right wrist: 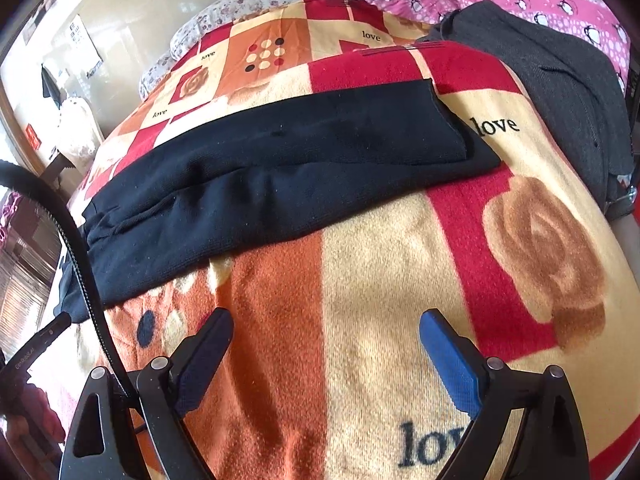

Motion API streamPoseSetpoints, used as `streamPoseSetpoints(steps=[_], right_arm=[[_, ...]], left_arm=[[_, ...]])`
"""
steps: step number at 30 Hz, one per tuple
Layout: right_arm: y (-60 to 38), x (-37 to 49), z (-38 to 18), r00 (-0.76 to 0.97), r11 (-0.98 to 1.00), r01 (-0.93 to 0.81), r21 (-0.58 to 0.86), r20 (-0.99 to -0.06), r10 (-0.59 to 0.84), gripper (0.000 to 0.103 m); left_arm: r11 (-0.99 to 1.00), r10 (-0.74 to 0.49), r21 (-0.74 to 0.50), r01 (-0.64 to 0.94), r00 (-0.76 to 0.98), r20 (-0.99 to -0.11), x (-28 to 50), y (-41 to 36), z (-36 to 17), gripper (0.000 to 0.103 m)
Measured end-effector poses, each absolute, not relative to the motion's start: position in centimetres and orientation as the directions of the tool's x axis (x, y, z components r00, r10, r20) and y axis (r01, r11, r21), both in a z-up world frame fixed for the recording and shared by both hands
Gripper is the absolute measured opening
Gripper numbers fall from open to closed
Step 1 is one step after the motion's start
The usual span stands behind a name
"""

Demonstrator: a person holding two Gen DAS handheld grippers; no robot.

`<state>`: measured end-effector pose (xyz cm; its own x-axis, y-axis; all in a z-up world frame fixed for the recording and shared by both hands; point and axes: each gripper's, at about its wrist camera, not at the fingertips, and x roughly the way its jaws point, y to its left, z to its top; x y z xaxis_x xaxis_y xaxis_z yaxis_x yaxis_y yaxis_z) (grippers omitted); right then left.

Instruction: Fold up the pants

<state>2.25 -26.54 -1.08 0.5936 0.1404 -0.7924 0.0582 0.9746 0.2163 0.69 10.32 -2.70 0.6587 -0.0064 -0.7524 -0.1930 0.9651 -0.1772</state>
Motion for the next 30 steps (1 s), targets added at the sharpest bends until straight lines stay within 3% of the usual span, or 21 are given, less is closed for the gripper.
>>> streamPoseSetpoints(steps=[5, 13, 18, 20, 25, 27, 28, 29, 30], right_arm=[[-28.3, 3.7, -1.3, 0.625, 0.950, 0.055, 0.308, -0.752, 0.207, 0.094], [-29.7, 7.0, -1.3, 0.653, 0.923, 0.036, 0.383, -0.708, 0.268, 0.093], [-30.3, 9.6, -1.0, 0.702, 0.915, 0.027, 0.402, -0.660, 0.269, 0.086], [-30.7, 10.6, -0.9, 0.715, 0.913, 0.044, 0.407, -0.651, 0.255, 0.079], [-31.8, 12.4, -1.5, 0.701, 0.898, 0.104, 0.428, -0.672, 0.239, 0.039], [-32.3, 12.3, -1.6, 0.703, 0.895, 0.111, 0.432, -0.671, 0.236, 0.031], [-32.4, 12.1, -1.7, 0.702, 0.895, 0.113, 0.432, -0.672, 0.236, 0.021], [-32.6, 11.9, -1.8, 0.701, 0.889, 0.108, 0.445, -0.668, 0.249, 0.017], [-32.7, 11.7, -1.9, 0.701, 0.886, 0.107, 0.452, -0.666, 0.256, 0.013]], left_arm=[[0.944, -0.041, -0.230, -0.236, 0.608, -0.793, 1.0, 11.6, -3.5, 0.088], [0.923, -0.072, -0.291, -0.253, 0.627, -0.776, 3.0, 11.7, -3.4, 0.088], [0.911, -0.059, -0.297, -0.287, 0.621, -0.782, 5.0, 11.9, -3.3, 0.088], [0.904, -0.048, -0.299, -0.307, 0.620, -0.783, 5.8, 12.1, -3.2, 0.088], [0.905, -0.048, -0.296, -0.304, 0.620, -0.783, 7.2, 12.2, -3.2, 0.087], [0.901, -0.055, -0.309, -0.303, 0.629, -0.776, 7.3, 12.6, -3.2, 0.068], [0.900, -0.035, -0.298, -0.319, 0.628, -0.777, 7.2, 12.8, -3.1, 0.036], [0.896, -0.025, -0.295, -0.332, 0.624, -0.781, 7.2, 13.2, -3.2, 0.019], [0.886, -0.062, -0.333, -0.323, 0.629, -0.775, 7.2, 13.8, -3.4, 0.019]])
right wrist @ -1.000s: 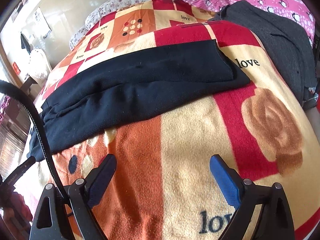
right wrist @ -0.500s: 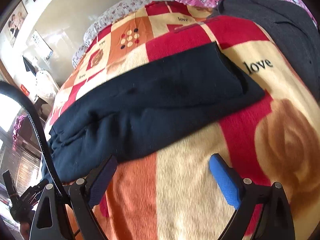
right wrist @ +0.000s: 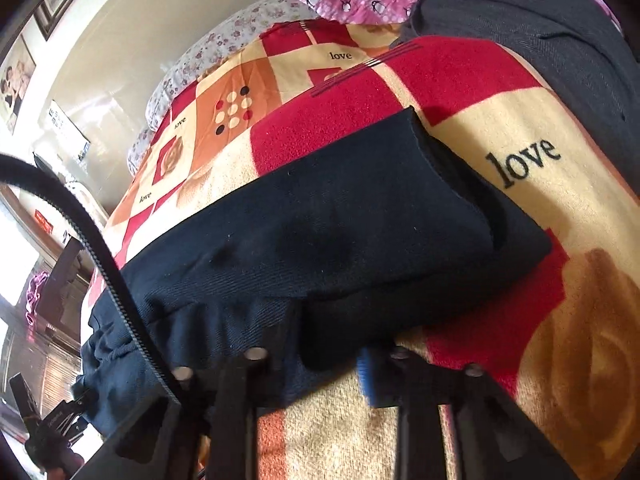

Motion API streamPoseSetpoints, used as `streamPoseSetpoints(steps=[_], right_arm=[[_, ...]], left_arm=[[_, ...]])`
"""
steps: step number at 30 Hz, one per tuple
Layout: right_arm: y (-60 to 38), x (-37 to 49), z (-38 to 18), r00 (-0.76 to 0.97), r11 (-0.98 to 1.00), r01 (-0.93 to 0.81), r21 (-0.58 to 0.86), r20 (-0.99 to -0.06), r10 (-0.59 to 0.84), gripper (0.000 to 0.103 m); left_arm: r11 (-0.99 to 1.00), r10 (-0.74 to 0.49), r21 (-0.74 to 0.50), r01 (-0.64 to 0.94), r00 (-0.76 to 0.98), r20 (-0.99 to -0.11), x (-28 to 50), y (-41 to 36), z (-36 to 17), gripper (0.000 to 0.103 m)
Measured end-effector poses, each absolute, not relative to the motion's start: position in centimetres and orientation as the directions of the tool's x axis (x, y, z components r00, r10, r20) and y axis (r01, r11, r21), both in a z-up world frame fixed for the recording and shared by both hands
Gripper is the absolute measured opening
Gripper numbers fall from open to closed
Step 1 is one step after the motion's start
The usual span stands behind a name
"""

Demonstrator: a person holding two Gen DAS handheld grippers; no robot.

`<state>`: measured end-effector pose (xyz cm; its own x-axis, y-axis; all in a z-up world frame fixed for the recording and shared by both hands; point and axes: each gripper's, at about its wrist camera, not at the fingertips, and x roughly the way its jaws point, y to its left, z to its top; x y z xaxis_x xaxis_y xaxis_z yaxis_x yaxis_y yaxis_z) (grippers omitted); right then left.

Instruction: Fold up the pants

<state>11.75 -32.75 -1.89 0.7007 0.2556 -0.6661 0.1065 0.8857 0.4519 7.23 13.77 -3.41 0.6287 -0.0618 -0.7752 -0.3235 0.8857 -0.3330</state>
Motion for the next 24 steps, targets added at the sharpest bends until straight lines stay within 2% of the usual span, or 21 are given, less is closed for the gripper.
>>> streamPoseSetpoints(steps=[5, 15, 20, 21, 23, 24], right_arm=[[-32.5, 10.2, -1.4, 0.712, 0.889, 0.087, 0.450, -0.652, 0.261, 0.008], [-33.0, 4.3, 2.1, 0.758, 0.902, 0.054, 0.428, -0.606, 0.242, 0.007], [-34.6, 3.1, 1.5, 0.734, 0.879, 0.093, 0.468, -0.628, 0.257, 0.009], [-35.0, 3.2, 1.0, 0.724, 0.867, 0.114, 0.484, -0.638, 0.261, 0.014], [-35.7, 3.6, 0.1, 0.710, 0.836, 0.137, 0.532, -0.641, 0.292, 0.039], [-35.8, 3.8, -0.2, 0.710, 0.826, 0.140, 0.546, -0.637, 0.301, 0.058]], left_arm=[[0.908, -0.083, -0.323, -0.266, 0.642, -0.762, 6.6, 13.6, -2.4, 0.013], [0.930, -0.172, -0.344, -0.132, 0.670, -0.722, 3.2, 13.9, 0.8, 0.012], [0.922, -0.195, -0.365, -0.131, 0.657, -0.728, 2.1, 14.6, 0.3, 0.012], [0.922, -0.192, -0.362, -0.135, 0.653, -0.733, 2.0, 14.7, 0.0, 0.012], [0.921, -0.193, -0.361, -0.144, 0.638, -0.745, 2.0, 14.8, -0.6, 0.012], [0.922, -0.192, -0.359, -0.145, 0.634, -0.749, 1.9, 14.8, -0.8, 0.012]])
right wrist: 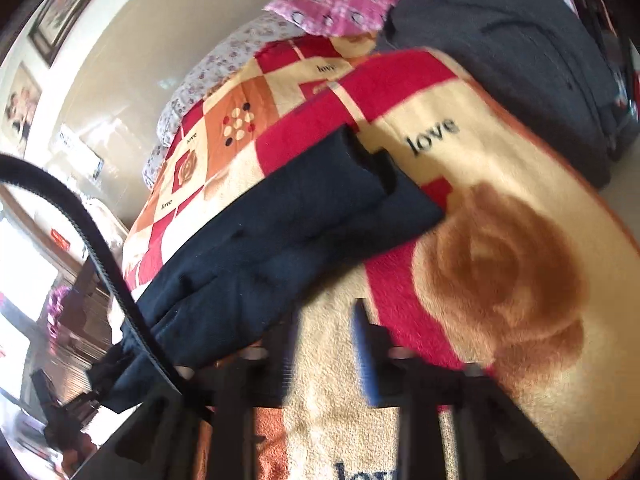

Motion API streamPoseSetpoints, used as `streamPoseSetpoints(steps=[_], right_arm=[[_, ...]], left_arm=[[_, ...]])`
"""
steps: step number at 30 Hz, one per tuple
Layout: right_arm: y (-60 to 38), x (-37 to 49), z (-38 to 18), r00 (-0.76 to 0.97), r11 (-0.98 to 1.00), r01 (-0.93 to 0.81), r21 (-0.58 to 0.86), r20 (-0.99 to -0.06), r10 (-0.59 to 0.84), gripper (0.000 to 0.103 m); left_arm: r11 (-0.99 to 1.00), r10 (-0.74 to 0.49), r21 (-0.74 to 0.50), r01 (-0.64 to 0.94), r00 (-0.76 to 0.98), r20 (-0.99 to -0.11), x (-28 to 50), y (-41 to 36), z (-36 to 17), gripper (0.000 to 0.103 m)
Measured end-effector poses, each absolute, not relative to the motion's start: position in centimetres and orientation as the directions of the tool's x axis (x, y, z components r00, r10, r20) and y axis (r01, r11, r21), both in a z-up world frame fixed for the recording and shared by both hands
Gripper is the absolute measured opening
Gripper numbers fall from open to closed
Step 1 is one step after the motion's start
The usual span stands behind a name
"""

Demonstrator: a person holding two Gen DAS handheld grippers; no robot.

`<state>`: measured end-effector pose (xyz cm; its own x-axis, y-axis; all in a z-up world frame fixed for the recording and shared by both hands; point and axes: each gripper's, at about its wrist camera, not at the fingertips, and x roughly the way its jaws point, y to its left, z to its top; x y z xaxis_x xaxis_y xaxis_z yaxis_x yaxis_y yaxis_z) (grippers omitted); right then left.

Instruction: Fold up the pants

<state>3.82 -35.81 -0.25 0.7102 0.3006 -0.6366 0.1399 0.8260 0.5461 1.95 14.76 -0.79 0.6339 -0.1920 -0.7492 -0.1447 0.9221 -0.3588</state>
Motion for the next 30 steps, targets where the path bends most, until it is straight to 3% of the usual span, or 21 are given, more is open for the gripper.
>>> streamPoseSetpoints(steps=[6, 8, 10, 11, 12, 24, 30], right_arm=[[-37.9, 7.2, -1.5, 0.734, 0.784, 0.173, 0.595, -0.609, 0.300, 0.060], [-38.4, 8.9, -1.6, 0.741, 0.780, 0.182, 0.598, -0.605, 0.291, 0.056], [-38.7, 10.4, -2.1, 0.733, 0.787, 0.203, 0.583, -0.623, 0.272, 0.034], [-38.9, 10.9, -2.6, 0.725, 0.775, 0.213, 0.595, -0.628, 0.284, 0.015], [-39.2, 11.1, -3.0, 0.727, 0.759, 0.217, 0.614, -0.620, 0.294, 0.007], [-37.8, 0.9, 2.6, 0.764, 0.809, 0.044, 0.586, -0.541, 0.351, 0.004], [-37.6, -1.6, -1.4, 0.660, 0.866, 0.159, 0.473, -0.704, 0.264, 0.005]], left_arm=[[0.930, -0.175, -0.337, -0.146, 0.631, -0.756, 2.8, 14.5, -0.6, 0.012], [0.930, -0.169, -0.333, -0.154, 0.626, -0.761, 3.0, 14.4, -0.8, 0.012], [0.932, -0.161, -0.326, -0.160, 0.623, -0.765, 3.3, 14.3, -0.9, 0.012], [0.933, -0.157, -0.322, -0.160, 0.623, -0.766, 3.4, 14.3, -1.0, 0.012], [0.933, -0.157, -0.321, -0.160, 0.623, -0.766, 3.4, 14.4, -1.0, 0.012], [0.913, -0.244, -0.391, -0.115, 0.613, -0.751, 2.5, 18.1, 0.3, 0.012], [0.939, -0.207, -0.319, -0.126, 0.531, -0.821, 1.9, 18.0, -3.1, 0.014]])
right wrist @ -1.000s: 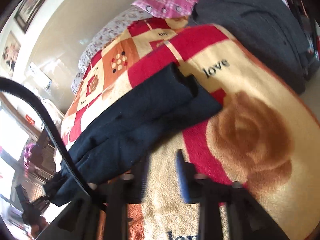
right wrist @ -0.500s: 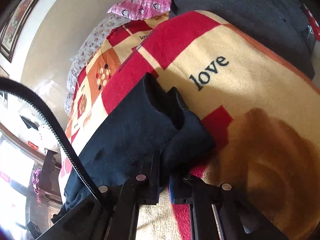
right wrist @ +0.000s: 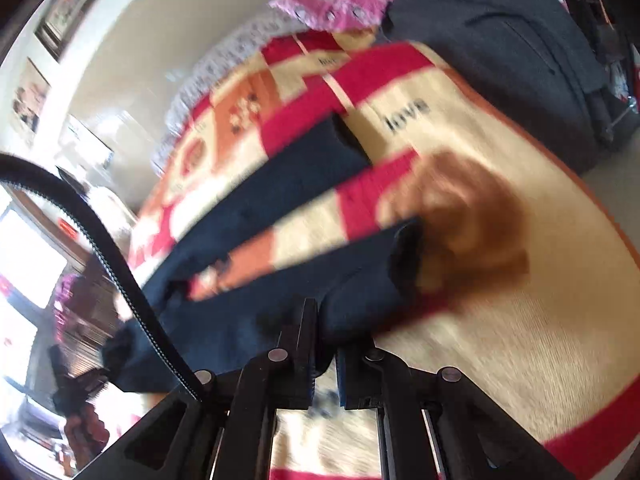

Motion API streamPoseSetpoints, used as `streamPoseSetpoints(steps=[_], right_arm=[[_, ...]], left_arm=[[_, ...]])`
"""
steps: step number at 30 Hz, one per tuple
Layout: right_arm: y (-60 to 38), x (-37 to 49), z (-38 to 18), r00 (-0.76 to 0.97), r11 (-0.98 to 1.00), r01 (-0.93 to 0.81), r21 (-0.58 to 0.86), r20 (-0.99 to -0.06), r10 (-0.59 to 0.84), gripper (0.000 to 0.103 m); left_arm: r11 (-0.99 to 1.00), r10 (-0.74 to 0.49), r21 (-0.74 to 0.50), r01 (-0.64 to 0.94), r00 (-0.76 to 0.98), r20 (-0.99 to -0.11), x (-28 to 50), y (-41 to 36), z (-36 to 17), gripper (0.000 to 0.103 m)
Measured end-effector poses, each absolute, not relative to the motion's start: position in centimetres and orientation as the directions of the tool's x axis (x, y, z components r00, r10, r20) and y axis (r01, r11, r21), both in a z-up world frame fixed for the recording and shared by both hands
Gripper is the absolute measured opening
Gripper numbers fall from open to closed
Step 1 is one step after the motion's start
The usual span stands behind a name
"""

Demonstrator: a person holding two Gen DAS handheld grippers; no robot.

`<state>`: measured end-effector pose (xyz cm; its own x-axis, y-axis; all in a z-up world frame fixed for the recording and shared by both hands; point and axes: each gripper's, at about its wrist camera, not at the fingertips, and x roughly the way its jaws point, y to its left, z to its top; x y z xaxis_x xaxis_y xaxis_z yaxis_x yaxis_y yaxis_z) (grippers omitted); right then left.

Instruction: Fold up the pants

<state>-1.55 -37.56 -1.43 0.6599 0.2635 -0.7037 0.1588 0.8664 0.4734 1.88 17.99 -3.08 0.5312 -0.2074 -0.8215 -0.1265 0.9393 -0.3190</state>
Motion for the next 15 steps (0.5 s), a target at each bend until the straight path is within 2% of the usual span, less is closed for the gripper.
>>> streamPoseSetpoints(steps=[2, 3, 5, 7, 11, 13, 15], right_arm=[[-38.4, -1.9, -1.6, 0.673, 0.848, 0.177, 0.500, -0.690, 0.267, 0.007], [-38.6, -2.1, -1.3, 0.674, 0.852, 0.200, 0.485, -0.699, 0.240, 0.011], [-38.9, -2.5, 0.1, 0.684, 0.884, 0.249, 0.395, -0.718, 0.128, 0.022], [-39.0, -2.9, 1.4, 0.702, 0.904, 0.260, 0.339, -0.710, 0.064, 0.025], [-38.9, -3.8, 3.5, 0.741, 0.905, 0.212, 0.370, -0.664, 0.098, 0.027], [-38.4, -3.5, 3.8, 0.748, 0.902, 0.182, 0.391, -0.650, 0.131, 0.035], [-37.0, -3.0, 4.0, 0.751, 0.900, 0.131, 0.415, -0.635, 0.183, 0.041]], left_arm=[[0.938, -0.202, -0.320, -0.131, 0.541, -0.816, 1.3, 18.2, -3.1, 0.017], [0.937, -0.201, -0.321, -0.135, 0.542, -0.816, 1.0, 18.4, -2.9, 0.018], [0.930, -0.211, -0.339, -0.143, 0.546, -0.810, 0.5, 19.3, -2.7, 0.018], [0.930, -0.208, -0.336, -0.150, 0.539, -0.816, 0.1, 19.9, -2.7, 0.018], [0.935, -0.177, -0.315, -0.166, 0.552, -0.815, -1.4, 20.6, -1.9, 0.018], [0.936, -0.155, -0.305, -0.175, 0.573, -0.805, -2.4, 21.2, -1.0, 0.018], [0.948, -0.036, -0.212, -0.237, 0.582, -0.812, -3.2, 22.0, -0.2, 0.017]])
